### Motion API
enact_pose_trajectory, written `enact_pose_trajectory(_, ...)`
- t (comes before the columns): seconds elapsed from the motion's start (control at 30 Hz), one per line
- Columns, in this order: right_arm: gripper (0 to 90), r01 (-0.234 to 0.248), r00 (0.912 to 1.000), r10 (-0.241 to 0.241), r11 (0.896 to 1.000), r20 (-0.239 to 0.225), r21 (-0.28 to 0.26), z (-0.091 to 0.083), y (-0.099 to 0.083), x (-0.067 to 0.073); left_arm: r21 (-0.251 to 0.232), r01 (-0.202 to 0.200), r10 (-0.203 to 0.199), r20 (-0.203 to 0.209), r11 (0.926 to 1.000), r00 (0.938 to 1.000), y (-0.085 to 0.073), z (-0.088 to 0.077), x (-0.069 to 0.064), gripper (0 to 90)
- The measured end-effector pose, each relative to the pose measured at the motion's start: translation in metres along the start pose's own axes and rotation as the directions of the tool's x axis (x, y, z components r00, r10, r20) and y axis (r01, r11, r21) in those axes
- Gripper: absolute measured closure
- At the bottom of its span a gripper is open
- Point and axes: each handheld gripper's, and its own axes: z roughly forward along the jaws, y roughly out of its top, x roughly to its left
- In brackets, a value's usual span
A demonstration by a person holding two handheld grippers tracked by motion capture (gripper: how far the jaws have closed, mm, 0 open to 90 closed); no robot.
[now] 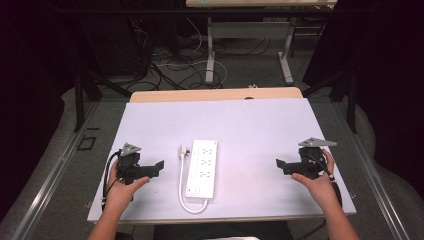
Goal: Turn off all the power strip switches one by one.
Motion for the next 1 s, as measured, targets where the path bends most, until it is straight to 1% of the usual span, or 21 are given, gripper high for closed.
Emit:
enact_pose_trajectory(0.13, 0.0, 0.011, 0.9999, -0.011, 1.000, -0.010, -0.009, -0.009, 0.000, 0.005, 0.004, 0.016, -0.016, 0.014, 0.9999, 0.9998, 0.002, -0.003, -0.002, 0.7)
enact_pose_trajectory(0.17, 0.0, 0.012, 0.9998, -0.013, 1.000, -0.012, -0.008, -0.010, 0.000, 0.006, 0.009, 0.013, -0.013, 0.014, 0.9999, 0.9998, 0.003, -0.004, -0.002, 0.7)
enact_pose_trajectory(0.23, 0.0, 0.019, 0.9998, -0.019, 1.000, -0.009, -0.011, -0.011, 0.001, 0.008, 0.001, 0.017, -0.017, 0.019, 0.9999, 0.9997, 0.004, -0.005, -0.004, 1.1)
enact_pose_trajectory(0.3, 0.0, 0.021, 0.9995, -0.022, 1.000, -0.025, -0.018, -0.011, 0.001, 0.011, 0.001, 0.017, -0.017, 0.020, 0.9998, 0.9996, 0.004, -0.006, -0.005, 1.5)
enact_pose_trajectory(0.33, 0.0, 0.034, 0.9991, -0.035, 0.999, -0.026, -0.021, -0.011, 0.001, 0.011, 0.006, 0.013, -0.013, 0.023, 0.9999, 0.9996, 0.004, -0.007, -0.006, 2.2)
enact_pose_trajectory(0.37, 0.0, 0.031, 0.9992, -0.031, 0.999, -0.024, -0.028, -0.011, 0.001, 0.014, 0.010, 0.005, -0.005, 0.026, 0.9999, 0.9996, 0.005, -0.008, -0.007, 2.9)
enact_pose_trajectory(0.4, 0.0, 0.048, 0.9986, -0.049, 0.999, -0.022, -0.024, -0.011, 0.002, 0.014, 0.005, 0.008, -0.009, 0.024, 1.0000, 0.9997, 0.005, -0.009, -0.008, 3.9)
enact_pose_trajectory(0.43, 0.0, 0.057, 0.9979, -0.058, 0.998, -0.028, -0.024, -0.010, 0.001, 0.015, 0.010, 0.004, -0.004, 0.029, 0.9999, 0.9996, 0.006, -0.010, -0.009, 5.0)
enact_pose_trajectory(0.5, 0.0, 0.049, 0.9981, -0.050, 0.999, -0.037, -0.021, -0.009, 0.001, 0.017, 0.006, 0.009, -0.009, 0.036, 0.9999, 0.9993, 0.007, -0.012, -0.012, 6.7)
enact_pose_trajectory(0.53, 0.0, 0.053, 0.9975, -0.055, 0.998, -0.045, -0.024, -0.008, 0.000, 0.017, 0.012, 0.000, 0.000, 0.041, 0.9999, 0.9992, 0.008, -0.013, -0.013, 7.2)
enact_pose_trajectory(0.57, 0.0, 0.048, 0.9977, -0.050, 0.998, -0.046, -0.027, -0.008, 0.000, 0.018, 0.011, -0.001, 0.000, 0.043, 0.9999, 0.9991, 0.008, -0.013, -0.014, 8.3)
enact_pose_trajectory(0.6, 0.0, 0.049, 0.9971, -0.050, 0.999, -0.057, -0.020, -0.008, 0.000, 0.019, 0.015, -0.008, 0.008, 0.044, 0.9999, 0.9990, 0.009, -0.015, -0.015, 9.6)
enact_pose_trajectory(0.67, 0.0, 0.049, 0.9974, -0.050, 0.998, -0.052, -0.032, -0.006, -0.001, 0.020, 0.018, -0.015, 0.014, 0.045, 0.9997, 0.9989, 0.010, -0.016, -0.018, 12.4)
enact_pose_trajectory(0.73, 0.0, 0.049, 0.9972, -0.051, 0.998, -0.055, -0.032, -0.006, -0.001, 0.020, 0.022, -0.020, 0.019, 0.047, 0.9996, 0.9987, 0.011, -0.017, -0.021, 16.1)
enact_pose_trajectory(0.77, 0.0, 0.046, 0.9974, -0.047, 0.998, -0.054, -0.032, -0.006, -0.001, 0.021, 0.028, -0.024, 0.023, 0.050, 0.9993, 0.9985, 0.011, -0.017, -0.022, 16.3)
enact_pose_trajectory(0.8, 0.0, 0.055, 0.9973, -0.056, 0.998, -0.047, -0.040, -0.005, -0.001, 0.021, 0.034, -0.028, 0.026, 0.053, 0.9990, 0.9983, 0.011, -0.017, -0.024, 16.5)
enact_pose_trajectory(0.83, 0.0, 0.060, 0.9970, -0.061, 0.998, -0.046, -0.032, -0.005, -0.001, 0.021, 0.038, -0.037, 0.035, 0.054, 0.9986, 0.9979, 0.011, -0.017, -0.025, 17.0)
enact_pose_trajectory(0.9, 0.0, 0.061, 0.9972, -0.062, 0.998, -0.043, -0.024, -0.005, -0.002, 0.024, 0.041, -0.041, 0.039, 0.054, 0.9983, 0.9978, 0.011, -0.017, -0.029, 18.7)
enact_pose_trajectory(0.93, 0.0, 0.065, 0.9970, -0.066, 0.997, -0.040, -0.031, -0.004, -0.002, 0.025, 0.039, -0.055, 0.052, 0.062, 0.9977, 0.9967, 0.011, -0.017, -0.030, 20.5)
enact_pose_trajectory(0.97, 0.0, 0.068, 0.9966, -0.069, 0.997, -0.045, -0.023, -0.003, -0.002, 0.025, 0.042, -0.069, 0.066, 0.076, 0.9967, 0.9949, 0.011, -0.017, -0.031, 24.3)
enact_pose_trajectory(1.0, 0.0, 0.077, 0.9959, -0.078, 0.997, -0.046, -0.026, -0.002, -0.002, 0.026, 0.044, -0.059, 0.055, 0.086, 0.9973, 0.9948, 0.011, -0.017, -0.034, 26.6)
